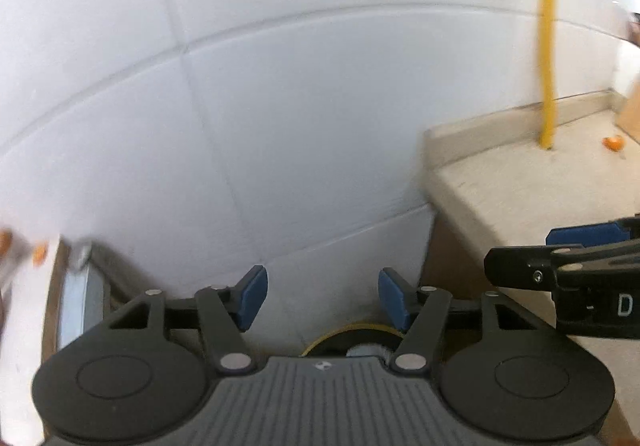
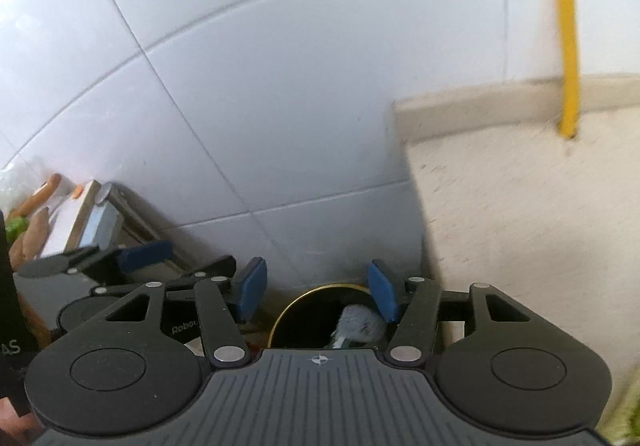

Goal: Collect trash
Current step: 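Raise both tools back up toward the vegetable scraps on the counter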

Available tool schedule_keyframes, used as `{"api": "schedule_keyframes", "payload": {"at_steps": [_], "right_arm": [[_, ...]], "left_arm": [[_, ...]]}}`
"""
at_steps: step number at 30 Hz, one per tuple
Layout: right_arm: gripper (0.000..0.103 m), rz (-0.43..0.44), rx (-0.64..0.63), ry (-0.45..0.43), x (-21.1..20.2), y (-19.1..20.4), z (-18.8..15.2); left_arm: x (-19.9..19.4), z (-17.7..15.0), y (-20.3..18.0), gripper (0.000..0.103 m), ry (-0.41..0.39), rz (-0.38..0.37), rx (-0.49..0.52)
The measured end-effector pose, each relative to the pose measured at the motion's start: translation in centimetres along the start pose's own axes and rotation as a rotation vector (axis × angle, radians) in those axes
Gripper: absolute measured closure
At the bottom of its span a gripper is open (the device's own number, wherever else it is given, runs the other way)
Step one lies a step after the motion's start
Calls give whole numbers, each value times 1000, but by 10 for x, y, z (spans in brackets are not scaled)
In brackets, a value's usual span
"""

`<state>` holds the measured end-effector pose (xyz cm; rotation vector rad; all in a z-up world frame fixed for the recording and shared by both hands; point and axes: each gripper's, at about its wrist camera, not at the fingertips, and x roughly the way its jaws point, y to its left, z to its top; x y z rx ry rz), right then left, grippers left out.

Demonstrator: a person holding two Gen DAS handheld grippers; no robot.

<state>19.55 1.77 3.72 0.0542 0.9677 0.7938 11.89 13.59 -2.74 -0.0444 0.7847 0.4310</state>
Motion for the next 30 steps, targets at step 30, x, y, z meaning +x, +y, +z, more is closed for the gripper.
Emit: {"api": "schedule_keyframes", "payload": {"at_steps": [30], "right_arm": [[33,-506,157,-227,-138,-139,-22]], "left_arm": [[-15,76,-172,38,-77,-361,223]]}}
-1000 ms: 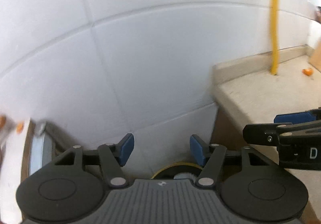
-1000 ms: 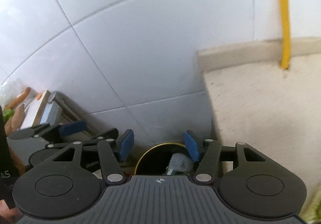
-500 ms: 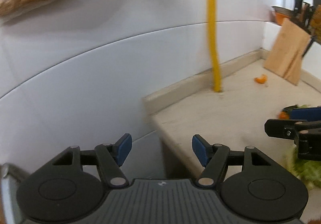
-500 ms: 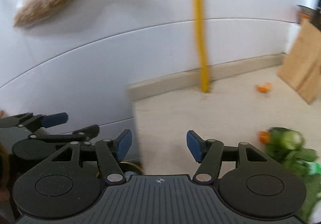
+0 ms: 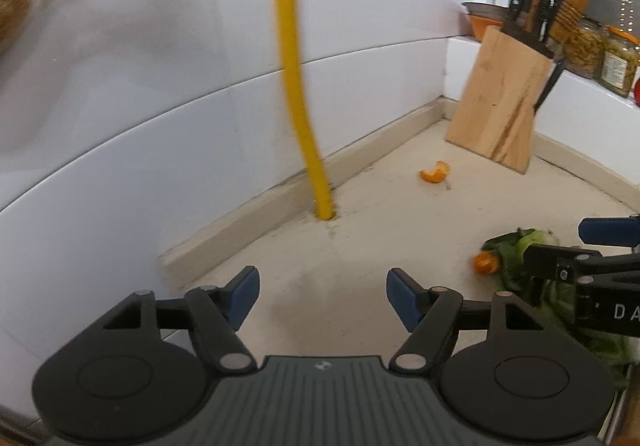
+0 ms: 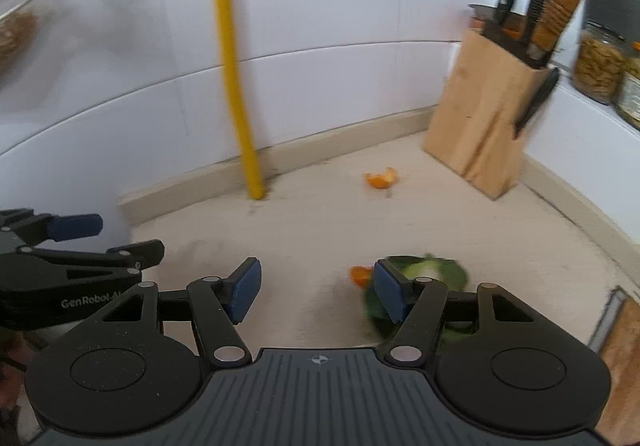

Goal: Collect trash
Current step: 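Raise both tools back up toward the vegetable scraps on the counter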

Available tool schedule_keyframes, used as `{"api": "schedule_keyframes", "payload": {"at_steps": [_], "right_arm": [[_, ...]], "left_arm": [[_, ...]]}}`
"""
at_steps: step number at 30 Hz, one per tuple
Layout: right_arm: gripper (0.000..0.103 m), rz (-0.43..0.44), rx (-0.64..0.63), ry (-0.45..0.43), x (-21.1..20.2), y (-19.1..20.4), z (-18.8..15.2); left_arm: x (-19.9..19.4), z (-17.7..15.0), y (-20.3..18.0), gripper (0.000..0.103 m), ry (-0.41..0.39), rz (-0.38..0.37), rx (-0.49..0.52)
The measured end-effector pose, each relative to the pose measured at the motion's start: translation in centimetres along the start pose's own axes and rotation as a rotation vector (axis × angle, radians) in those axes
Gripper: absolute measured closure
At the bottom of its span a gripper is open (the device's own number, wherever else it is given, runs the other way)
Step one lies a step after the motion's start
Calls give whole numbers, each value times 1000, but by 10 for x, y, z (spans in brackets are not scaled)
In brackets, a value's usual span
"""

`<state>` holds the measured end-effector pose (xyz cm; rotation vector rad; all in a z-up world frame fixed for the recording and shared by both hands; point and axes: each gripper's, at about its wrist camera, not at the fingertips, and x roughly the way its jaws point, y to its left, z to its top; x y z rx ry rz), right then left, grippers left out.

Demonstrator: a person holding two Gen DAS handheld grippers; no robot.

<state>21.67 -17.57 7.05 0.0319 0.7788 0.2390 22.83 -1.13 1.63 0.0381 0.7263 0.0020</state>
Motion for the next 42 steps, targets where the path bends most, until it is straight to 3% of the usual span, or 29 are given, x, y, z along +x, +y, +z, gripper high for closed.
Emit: {"api": "schedule_keyframes", "payload": {"at_steps": [7,33,42], "right_arm": [[33,-59,10,-4,5,-25,1],[29,-113,9,25,24,-65,2],[27,-172,19,26,32,-82,6]], "left_arm": [[11,13,-21,38,1,-21,27],[37,36,-50,37,11,-26,54],[47,42,-64,37,22,-24,61]]}}
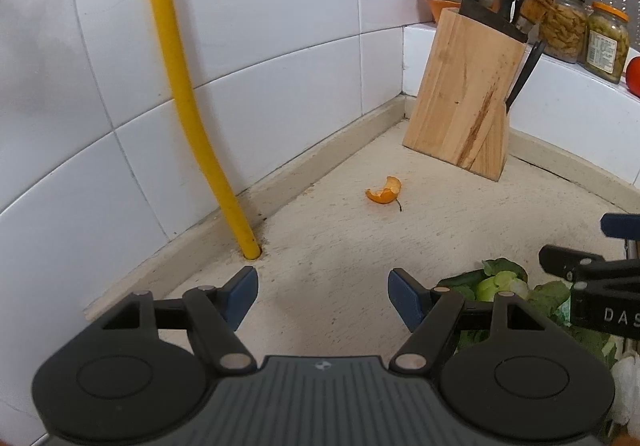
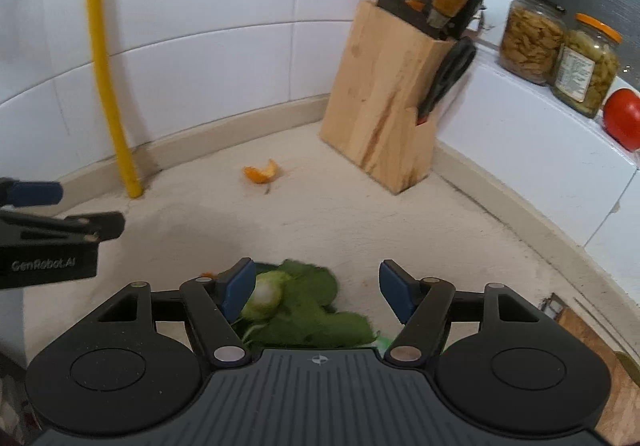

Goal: Collect trash
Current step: 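Raise both tools back up toward the vegetable scraps on the counter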

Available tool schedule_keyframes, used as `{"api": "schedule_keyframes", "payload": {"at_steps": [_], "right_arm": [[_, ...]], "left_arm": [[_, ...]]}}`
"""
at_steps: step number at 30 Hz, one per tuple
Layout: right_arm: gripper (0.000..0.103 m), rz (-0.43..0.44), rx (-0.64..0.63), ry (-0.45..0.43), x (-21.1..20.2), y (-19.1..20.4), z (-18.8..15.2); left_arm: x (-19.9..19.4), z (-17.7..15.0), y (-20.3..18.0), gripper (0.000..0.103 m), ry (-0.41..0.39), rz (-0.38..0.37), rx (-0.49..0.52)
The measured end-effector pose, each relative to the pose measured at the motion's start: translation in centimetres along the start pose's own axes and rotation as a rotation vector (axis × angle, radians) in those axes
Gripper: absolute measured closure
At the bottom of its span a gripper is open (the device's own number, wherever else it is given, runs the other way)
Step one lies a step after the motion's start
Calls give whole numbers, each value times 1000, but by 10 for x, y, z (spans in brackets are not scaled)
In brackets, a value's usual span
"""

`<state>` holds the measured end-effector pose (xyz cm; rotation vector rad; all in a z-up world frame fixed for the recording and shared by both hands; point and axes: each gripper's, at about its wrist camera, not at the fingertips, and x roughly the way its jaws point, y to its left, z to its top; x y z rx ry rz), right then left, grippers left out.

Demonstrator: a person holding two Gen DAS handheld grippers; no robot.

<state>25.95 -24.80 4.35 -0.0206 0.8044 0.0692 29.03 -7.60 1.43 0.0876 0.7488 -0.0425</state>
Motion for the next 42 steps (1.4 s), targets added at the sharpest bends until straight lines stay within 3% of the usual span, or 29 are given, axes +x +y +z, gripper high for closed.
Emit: {"api": "schedule_keyframes", "payload": {"at_steps": [24,27,31,35,42], "right_arm": [[21,-130,4,-17,18,-18,6],[20,-129,10,-8,23,-21,5],[19,-9,55,23,27,-36,5],[19,-35,53,39,32,-39,2],[19,-50,54,50,18,-38,-1]], "left_arm": [[28,14,-16,37,26,-24,31],[34,19,-12,37,43,-60,19],[49,28,2,37,87,-155,-49],[66,40,16,37,77,-205,-108],[120,67,13,35,78,-233,-69]]}}
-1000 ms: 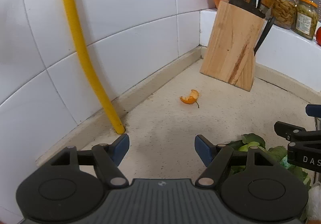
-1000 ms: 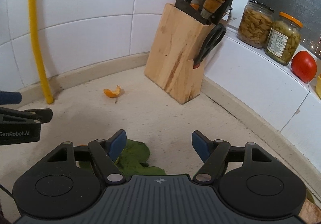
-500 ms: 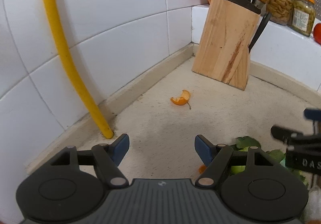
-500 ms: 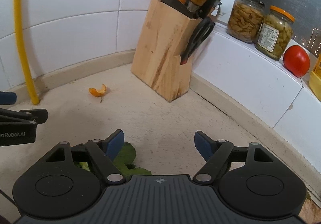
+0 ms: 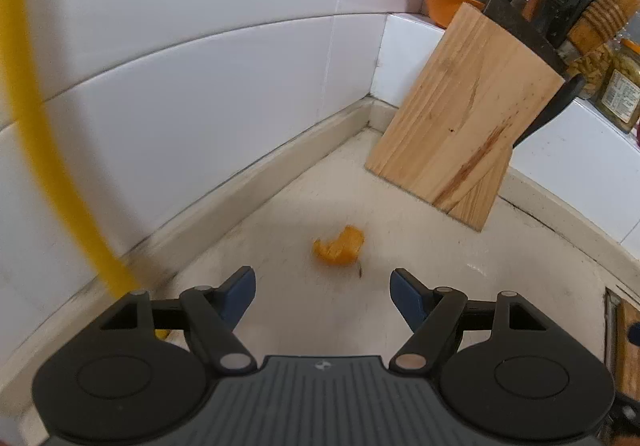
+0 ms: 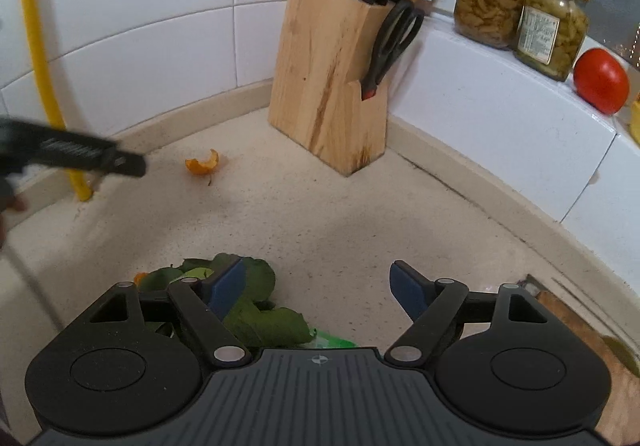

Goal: Collect trash
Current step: 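Raise both tools back up toward the vegetable scraps on the counter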

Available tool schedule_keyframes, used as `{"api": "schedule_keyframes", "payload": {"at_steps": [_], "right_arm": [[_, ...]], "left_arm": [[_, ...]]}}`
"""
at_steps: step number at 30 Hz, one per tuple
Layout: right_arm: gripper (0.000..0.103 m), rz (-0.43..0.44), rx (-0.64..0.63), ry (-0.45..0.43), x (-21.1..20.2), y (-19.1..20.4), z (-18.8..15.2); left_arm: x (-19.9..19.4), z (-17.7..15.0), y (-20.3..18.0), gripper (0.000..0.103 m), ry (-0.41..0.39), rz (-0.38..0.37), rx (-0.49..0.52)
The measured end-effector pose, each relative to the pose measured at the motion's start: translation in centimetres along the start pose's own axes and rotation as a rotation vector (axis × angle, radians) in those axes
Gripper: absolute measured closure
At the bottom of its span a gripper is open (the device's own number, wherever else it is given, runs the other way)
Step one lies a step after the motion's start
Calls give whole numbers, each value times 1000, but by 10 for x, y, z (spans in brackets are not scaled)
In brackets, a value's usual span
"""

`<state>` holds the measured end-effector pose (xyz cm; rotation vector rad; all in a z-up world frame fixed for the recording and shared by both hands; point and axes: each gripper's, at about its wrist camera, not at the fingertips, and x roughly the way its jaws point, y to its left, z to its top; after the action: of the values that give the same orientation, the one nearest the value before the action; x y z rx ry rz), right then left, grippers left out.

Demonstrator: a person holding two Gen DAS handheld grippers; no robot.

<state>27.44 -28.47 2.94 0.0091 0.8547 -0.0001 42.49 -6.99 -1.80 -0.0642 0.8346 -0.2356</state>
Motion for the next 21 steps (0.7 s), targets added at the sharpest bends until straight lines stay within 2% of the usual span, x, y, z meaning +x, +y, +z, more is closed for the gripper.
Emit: {"api": "schedule_keyframes", "payload": {"at_steps": [2,8,11,13,16,21], "right_arm": [[18,-12,-7,-6,-4,-1,0],[18,-20,23,9,0,-14,2],[18,-11,34,6,3,-21,5],[18,2,45,2,6,-26,7],[18,15,58,0,11,-30,10],[18,26,66,15,12,-32,5]], "left_arm": [[16,5,-3,35,3,-4,24],[57,11,-11,41,16,54,114],[70,14,-9,51,35,53,106],[74,16,-7,52,51,38,82],[60,15,-7,52,44,-5,54],[16,8,-15,52,35,-111,128]]}}
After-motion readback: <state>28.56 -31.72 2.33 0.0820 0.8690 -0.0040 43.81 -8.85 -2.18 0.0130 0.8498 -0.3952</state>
